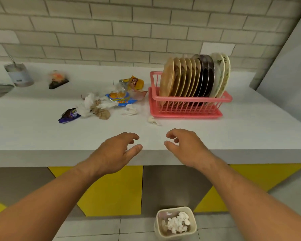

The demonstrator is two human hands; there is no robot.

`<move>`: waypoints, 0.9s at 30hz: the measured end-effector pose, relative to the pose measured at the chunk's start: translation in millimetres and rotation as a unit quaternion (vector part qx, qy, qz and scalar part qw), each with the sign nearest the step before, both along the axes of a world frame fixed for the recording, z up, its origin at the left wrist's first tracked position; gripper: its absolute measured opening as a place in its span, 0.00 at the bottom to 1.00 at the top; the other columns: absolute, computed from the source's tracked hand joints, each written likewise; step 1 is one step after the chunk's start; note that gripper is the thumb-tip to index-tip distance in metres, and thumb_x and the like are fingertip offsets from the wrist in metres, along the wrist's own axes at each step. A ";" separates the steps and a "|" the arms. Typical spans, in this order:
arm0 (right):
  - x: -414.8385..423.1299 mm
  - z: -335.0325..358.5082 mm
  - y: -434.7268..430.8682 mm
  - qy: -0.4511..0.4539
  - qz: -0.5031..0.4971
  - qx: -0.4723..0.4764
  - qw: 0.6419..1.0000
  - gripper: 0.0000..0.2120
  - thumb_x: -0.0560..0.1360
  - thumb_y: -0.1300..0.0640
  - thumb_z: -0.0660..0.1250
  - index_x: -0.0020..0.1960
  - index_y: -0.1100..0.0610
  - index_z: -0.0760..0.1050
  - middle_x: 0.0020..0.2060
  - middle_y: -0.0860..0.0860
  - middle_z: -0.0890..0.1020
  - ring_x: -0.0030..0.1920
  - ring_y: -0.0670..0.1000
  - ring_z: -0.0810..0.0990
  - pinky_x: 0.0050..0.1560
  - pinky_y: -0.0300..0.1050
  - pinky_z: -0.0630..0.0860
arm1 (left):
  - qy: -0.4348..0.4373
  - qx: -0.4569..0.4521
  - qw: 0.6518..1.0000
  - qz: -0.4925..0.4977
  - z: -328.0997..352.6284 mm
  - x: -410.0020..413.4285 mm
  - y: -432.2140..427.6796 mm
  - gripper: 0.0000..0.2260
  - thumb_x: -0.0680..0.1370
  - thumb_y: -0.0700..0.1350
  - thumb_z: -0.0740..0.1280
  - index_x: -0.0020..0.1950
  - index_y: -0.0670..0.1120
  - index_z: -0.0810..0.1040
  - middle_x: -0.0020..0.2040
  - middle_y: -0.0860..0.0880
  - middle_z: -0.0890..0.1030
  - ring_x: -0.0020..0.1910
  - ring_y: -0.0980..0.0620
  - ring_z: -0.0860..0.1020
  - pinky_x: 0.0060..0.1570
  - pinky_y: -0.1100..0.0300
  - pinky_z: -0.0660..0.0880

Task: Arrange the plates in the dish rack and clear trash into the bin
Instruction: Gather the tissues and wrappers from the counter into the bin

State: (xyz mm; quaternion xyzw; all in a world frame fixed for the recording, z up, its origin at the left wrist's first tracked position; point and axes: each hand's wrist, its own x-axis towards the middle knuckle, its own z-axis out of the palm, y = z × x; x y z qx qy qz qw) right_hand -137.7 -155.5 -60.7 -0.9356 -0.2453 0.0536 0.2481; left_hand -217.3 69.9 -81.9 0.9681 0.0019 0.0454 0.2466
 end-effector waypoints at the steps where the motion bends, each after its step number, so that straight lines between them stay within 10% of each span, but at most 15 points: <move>1: 6.6 0.0 2.9 -0.002 -0.003 -0.001 1.000 0.16 0.79 0.47 0.62 0.66 0.50 0.73 0.62 0.45 0.77 0.60 0.46 0.74 0.62 0.43 0.72 | -0.002 0.003 1.000 0.000 0.8 8.1 1.7 0.21 0.77 0.64 0.56 0.67 0.58 0.69 0.59 0.58 0.76 0.49 0.57 0.76 0.50 0.59 0.74; 17: 152.8 -47.2 91.2 -0.036 0.118 -0.111 0.986 0.22 0.81 0.54 0.58 0.74 0.50 0.64 0.72 0.48 0.68 0.70 0.55 0.64 0.69 0.48 0.64 | -0.019 0.076 0.996 0.052 -2.4 139.9 48.1 0.18 0.80 0.57 0.58 0.68 0.55 0.69 0.64 0.56 0.74 0.61 0.56 0.72 0.57 0.60 0.70; 27: 163.4 -60.2 90.9 0.036 0.106 -0.111 0.987 0.13 0.78 0.63 0.55 0.61 0.57 0.71 0.57 0.51 0.73 0.58 0.54 0.72 0.58 0.47 0.72 | 0.000 0.120 0.991 0.059 -23.0 213.5 74.3 0.21 0.79 0.56 0.60 0.70 0.51 0.66 0.69 0.52 0.67 0.66 0.50 0.66 0.61 0.55 0.69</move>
